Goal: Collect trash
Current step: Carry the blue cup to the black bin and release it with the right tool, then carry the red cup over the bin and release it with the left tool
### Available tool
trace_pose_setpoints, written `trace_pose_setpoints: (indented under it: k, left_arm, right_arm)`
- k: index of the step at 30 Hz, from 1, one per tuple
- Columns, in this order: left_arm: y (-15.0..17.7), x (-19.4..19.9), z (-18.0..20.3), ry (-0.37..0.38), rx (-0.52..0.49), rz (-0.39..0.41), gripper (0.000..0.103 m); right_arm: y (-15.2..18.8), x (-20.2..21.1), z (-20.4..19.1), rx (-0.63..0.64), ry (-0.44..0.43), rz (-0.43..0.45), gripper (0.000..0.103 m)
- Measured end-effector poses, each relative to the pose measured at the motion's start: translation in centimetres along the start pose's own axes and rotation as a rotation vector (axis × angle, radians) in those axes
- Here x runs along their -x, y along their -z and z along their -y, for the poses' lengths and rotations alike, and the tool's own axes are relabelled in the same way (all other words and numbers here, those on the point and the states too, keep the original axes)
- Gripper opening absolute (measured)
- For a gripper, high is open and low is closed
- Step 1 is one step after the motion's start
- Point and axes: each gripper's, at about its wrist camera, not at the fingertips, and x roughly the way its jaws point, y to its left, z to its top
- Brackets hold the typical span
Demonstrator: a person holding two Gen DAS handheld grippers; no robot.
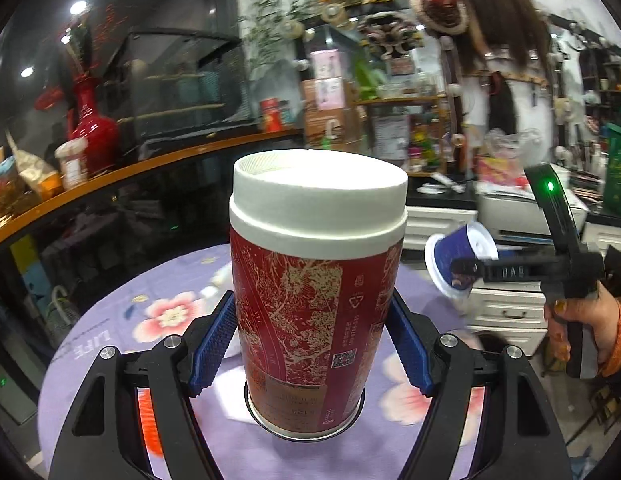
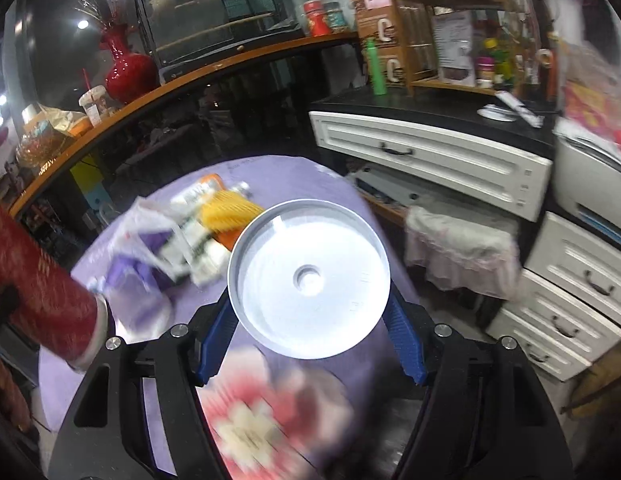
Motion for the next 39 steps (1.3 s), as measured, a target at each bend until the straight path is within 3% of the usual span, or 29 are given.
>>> trace_pose_setpoints:
  k: [5,10,20,22,25,30,35,39]
  left_arm:
    - [-0.8,0.5,4.5,0.082,-0.007,0.027,0.072]
    - [-0.7,-0.5,9.1,0.169,-0.014,0.009,0.072]
    - [2.3,-3.9,17.1,0.266,-0.025,-0.084,0.072]
    - [2.9,-4.5,18.1,0.274,-0.025,-0.102,0.072]
    - [3.0,-4.5,19.7,0.243,-0.082,-0.069,0.072]
    - [3.0,-4.8,21.3,0.272,-0.103,-0.078,0.072]
    - [3.7,-5.4,22.8,0.302,-0.102,-0.097,0.072]
    - [5.3,-6.3,24.3,0.324,-0.106,-0.138,0.072]
  right_arm:
    - [3.8,3.7,3.8,0.012,0.057,-0.014,0.069]
    - [8.0,4.1,6.6,0.005,0.084,-0.082,0.069]
    - [18.1,-3.4,11.2,-0.115,0.093,-0.364,0.069]
    - [19.8,-4.8,11.8,-0.136,0.095,-0.400,0.069]
    - [21.7,-6.4,12.6,-0.153,0.113,-0.444,0.070]
    - [23.3,-6.1,14.1,-0.192,0.130,-0.447,0.079]
    - [22.5,-2.4,15.0,-0.207,0.149,-0.358,0.080]
    - [22.5,1.6,16.4,-0.217,0.215,-0.295,0.083]
